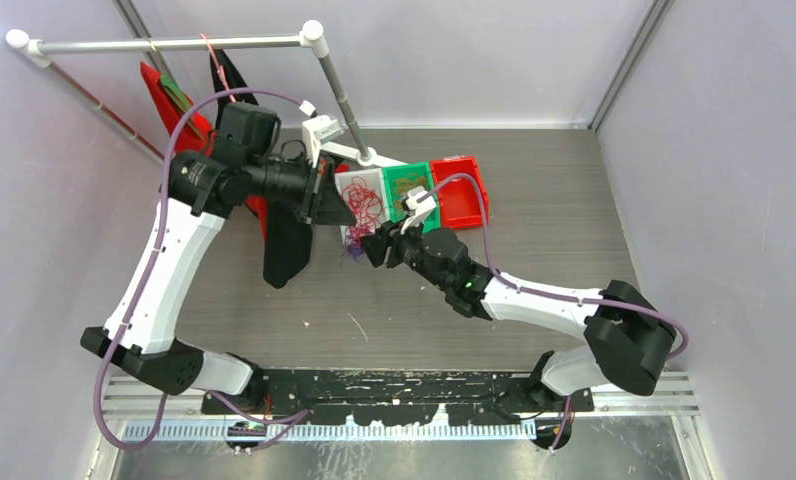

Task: Untangle the cables

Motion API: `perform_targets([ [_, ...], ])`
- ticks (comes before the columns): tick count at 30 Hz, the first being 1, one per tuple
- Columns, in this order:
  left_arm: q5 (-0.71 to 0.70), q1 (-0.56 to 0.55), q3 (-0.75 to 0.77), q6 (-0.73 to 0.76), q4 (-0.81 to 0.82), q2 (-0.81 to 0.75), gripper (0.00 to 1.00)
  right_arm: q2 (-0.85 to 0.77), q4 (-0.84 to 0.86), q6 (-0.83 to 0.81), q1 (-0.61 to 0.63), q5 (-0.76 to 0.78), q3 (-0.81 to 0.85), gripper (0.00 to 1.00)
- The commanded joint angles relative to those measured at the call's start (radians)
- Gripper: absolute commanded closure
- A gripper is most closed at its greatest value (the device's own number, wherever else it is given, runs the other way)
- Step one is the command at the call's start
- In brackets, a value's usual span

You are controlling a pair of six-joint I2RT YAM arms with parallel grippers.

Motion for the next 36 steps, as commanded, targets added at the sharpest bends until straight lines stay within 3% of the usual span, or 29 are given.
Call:
perform_targets([
  [1,0.059,-0.003,0.124,-0.014,-0.029,0.026,1.0,0.016,0.019,0.005,0.005,0.061,-0.001,0.46],
  [11,0.043,-0.003,0.331,-0.011,-0.071,0.034,1.0,0.002,-0.045,0.009,0.005,0.094,-0.026,0.47],
  [21,-0.079,-0.003,0.578,-0.008,-0.068,0.073,1.0,-0.083,-0.058,0.072,0.005,0.094,-0.153,0.48],
  [25,-0.077,-0.002,0.52,-0.014,-0.049,0.06,1.0,-0.171,-0.085,0.049,0.005,0.119,-0.166,0.47],
  [30,-0.069,-0.003,0.386,-0.011,-0.006,0.021,1.0,-0.278,-0.179,-0.047,0.004,0.105,-0.096,0.38],
  [36,-0.045,-0.003,0.322,-0.012,-0.012,0.021,1.0,-0.274,-0.13,-0.174,0.004,-0.057,0.028,0.29],
])
